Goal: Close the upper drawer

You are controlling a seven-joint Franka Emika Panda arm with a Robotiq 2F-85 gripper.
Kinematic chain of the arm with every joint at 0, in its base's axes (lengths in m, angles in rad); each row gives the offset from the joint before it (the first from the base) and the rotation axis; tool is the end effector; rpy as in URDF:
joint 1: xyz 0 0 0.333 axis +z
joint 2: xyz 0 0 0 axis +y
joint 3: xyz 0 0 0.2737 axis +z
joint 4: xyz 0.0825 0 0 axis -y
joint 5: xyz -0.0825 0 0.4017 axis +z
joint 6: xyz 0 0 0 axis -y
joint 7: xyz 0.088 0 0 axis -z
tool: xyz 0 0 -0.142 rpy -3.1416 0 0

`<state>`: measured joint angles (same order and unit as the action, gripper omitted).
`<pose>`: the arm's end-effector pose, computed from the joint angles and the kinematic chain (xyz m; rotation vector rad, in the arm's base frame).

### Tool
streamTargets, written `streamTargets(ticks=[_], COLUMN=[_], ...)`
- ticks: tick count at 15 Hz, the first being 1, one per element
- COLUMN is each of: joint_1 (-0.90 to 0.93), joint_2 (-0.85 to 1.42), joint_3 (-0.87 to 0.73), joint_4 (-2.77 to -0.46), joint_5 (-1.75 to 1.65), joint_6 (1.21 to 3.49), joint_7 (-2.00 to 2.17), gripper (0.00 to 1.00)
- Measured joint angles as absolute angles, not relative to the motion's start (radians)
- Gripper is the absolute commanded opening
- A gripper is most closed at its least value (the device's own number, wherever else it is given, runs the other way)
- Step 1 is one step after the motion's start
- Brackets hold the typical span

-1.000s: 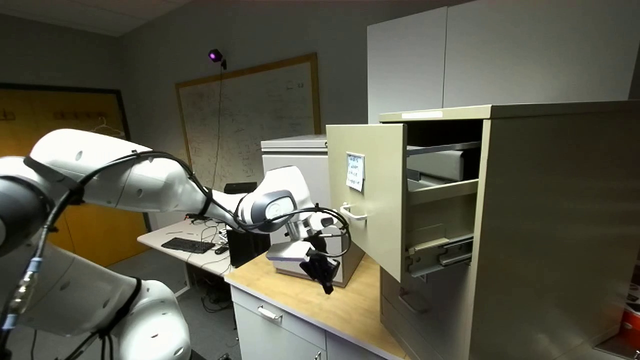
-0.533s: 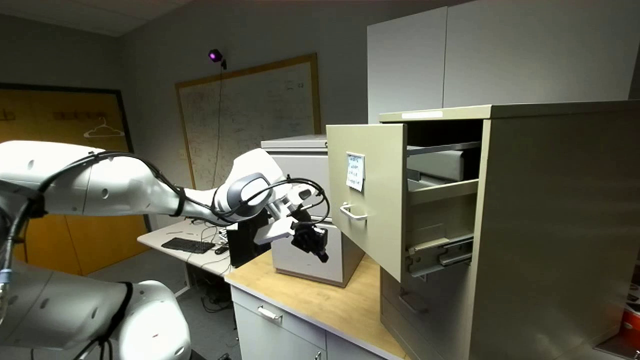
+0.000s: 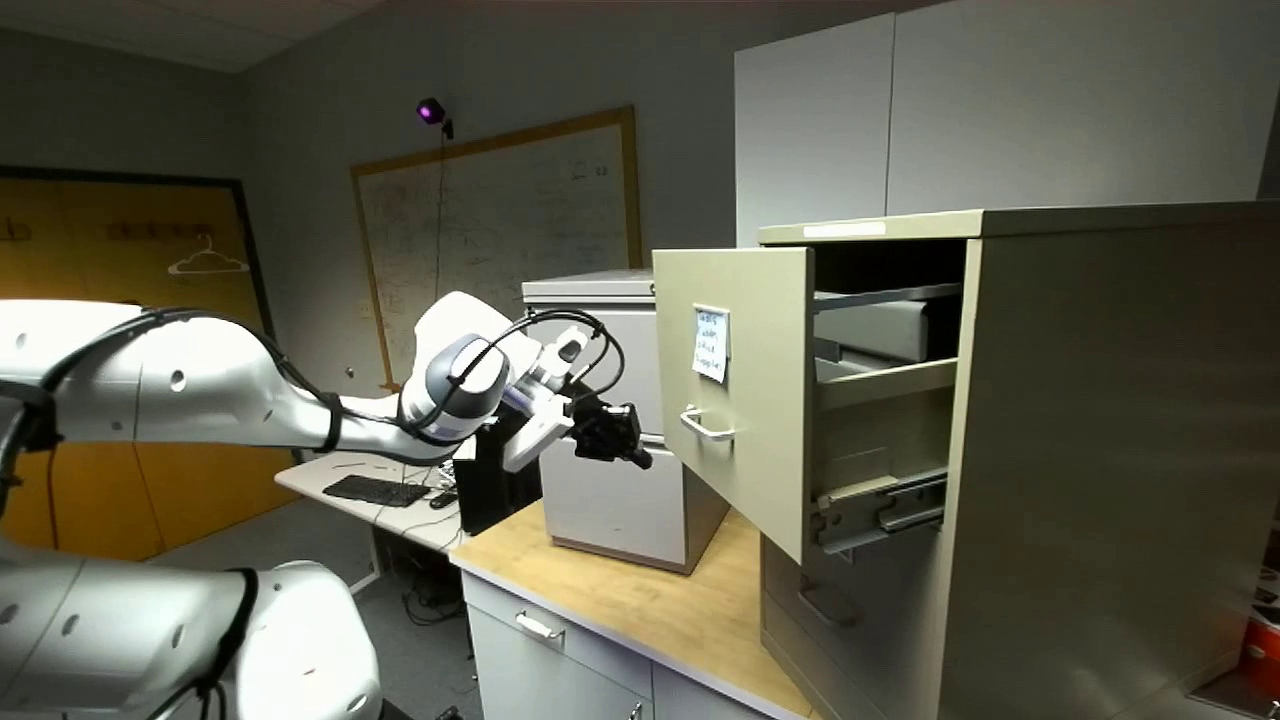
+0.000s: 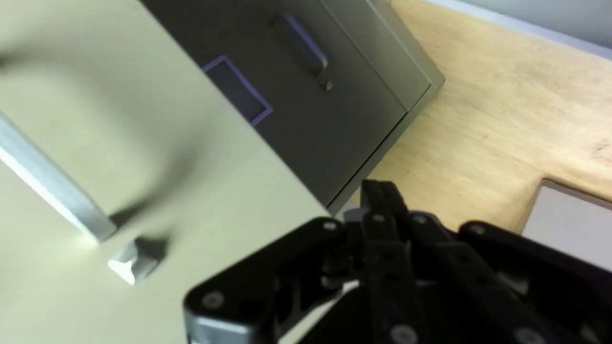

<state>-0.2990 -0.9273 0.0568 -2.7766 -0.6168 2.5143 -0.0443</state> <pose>0.3831 -0.1044 0.4767 2.3985 0.2153 0.6898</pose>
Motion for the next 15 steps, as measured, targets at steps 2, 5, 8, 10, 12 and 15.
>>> streamTargets(ticks=[2, 5, 8, 10, 12, 15], joint_1=[-0.34, -0.445, -0.615, -0.76, -0.895, -1.047], joint_2=[-0.926, -0.926, -0.936, -0.96, -0.996, -1.051], joint_3=[0.084, 0.128, 0.199, 0.268, 0.347, 0.459], joint_4=[-2.777, -2.777, -2.776, -2.775, -2.775, -2.773], joint_5=[-0.711, -0.883, -1.067, -1.163, -1.218, -1.226], joint_6=[2.611, 2.769, 2.943, 3.051, 3.14, 3.226], joint_7=[0.003, 0.118, 0.284, 0.404, 0.508, 0.601], gripper=[0.0, 0.0, 0.0, 0.0, 0.0, 0.0])
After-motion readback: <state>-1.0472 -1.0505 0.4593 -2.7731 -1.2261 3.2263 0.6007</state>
